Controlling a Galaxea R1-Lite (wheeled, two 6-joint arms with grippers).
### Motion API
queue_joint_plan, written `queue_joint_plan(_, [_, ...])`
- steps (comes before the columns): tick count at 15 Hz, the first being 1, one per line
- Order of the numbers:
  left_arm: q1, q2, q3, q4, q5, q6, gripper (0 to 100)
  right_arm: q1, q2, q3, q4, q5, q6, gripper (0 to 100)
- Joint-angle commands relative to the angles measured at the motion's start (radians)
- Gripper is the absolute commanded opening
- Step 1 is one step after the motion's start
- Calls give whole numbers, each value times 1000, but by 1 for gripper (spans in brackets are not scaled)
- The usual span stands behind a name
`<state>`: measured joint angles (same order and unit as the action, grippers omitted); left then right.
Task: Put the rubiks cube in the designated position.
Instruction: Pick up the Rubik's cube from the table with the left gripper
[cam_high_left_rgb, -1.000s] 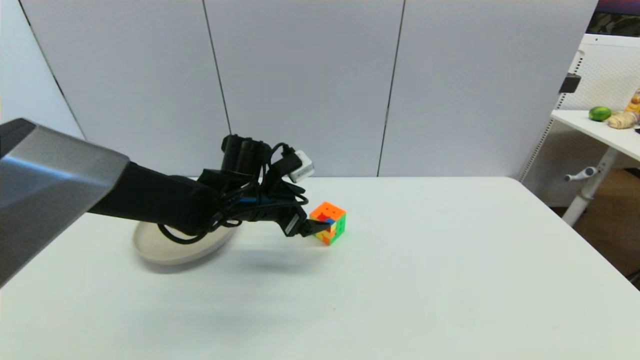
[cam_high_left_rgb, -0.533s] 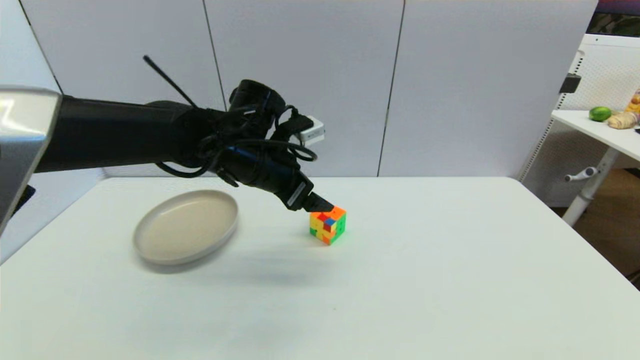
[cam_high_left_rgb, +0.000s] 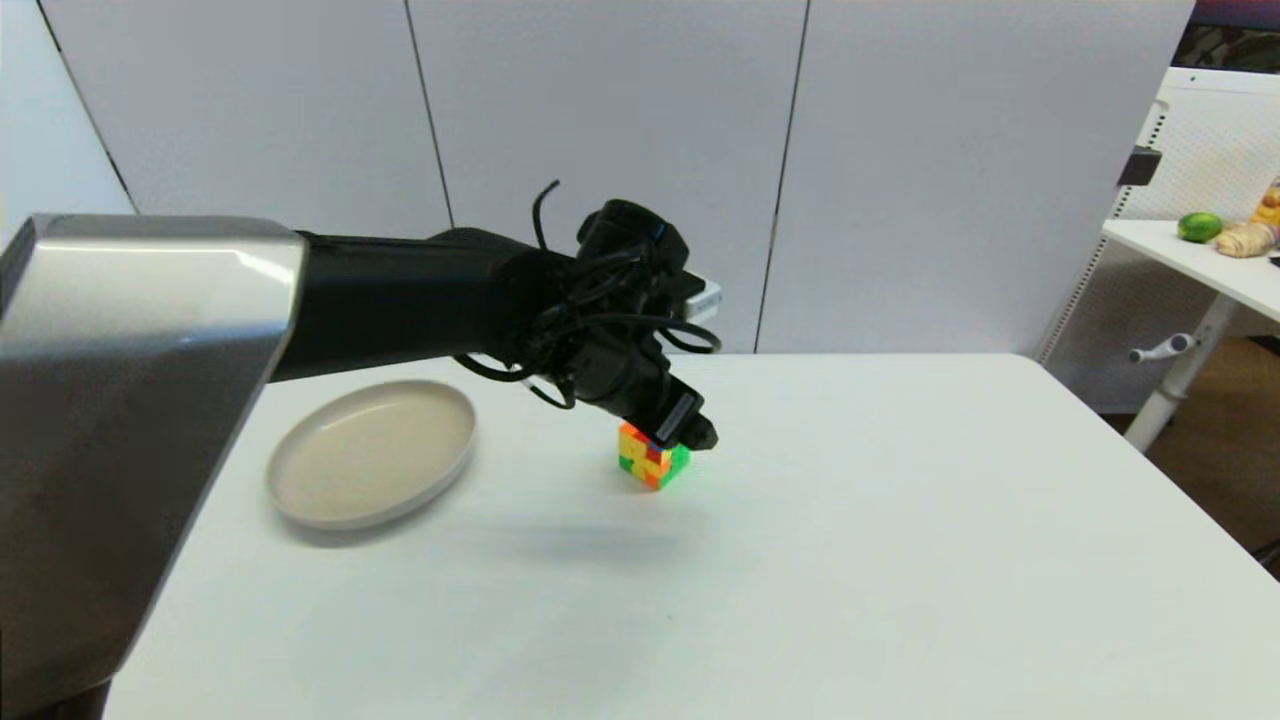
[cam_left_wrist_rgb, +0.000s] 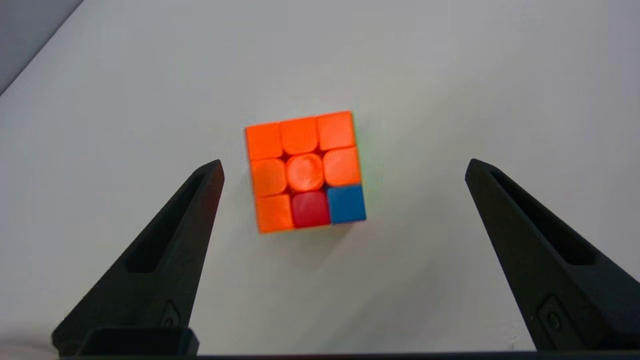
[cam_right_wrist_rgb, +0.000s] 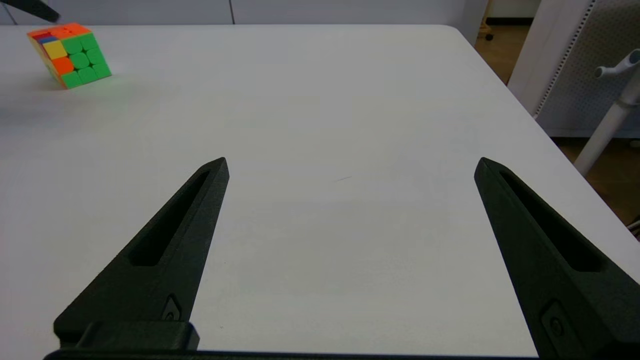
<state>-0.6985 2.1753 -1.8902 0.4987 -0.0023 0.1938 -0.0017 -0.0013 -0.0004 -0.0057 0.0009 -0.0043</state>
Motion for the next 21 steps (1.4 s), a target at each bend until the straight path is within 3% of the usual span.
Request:
queue_joint_plan(1, [-3, 58, -35, 15, 39, 4, 100, 0, 1, 0, 0, 1, 0, 100])
queue_joint_plan(12, [20, 112, -66, 15, 59, 3, 100, 0, 1, 0, 0, 1, 0, 100])
queue_joint_plan(13, [22, 116, -64, 15, 59, 4, 0, 0, 1, 0, 0, 1, 0, 100])
queue_joint_plan(21, [28, 126, -33, 34, 51, -1, 0, 0, 1, 0, 0, 1, 0, 100])
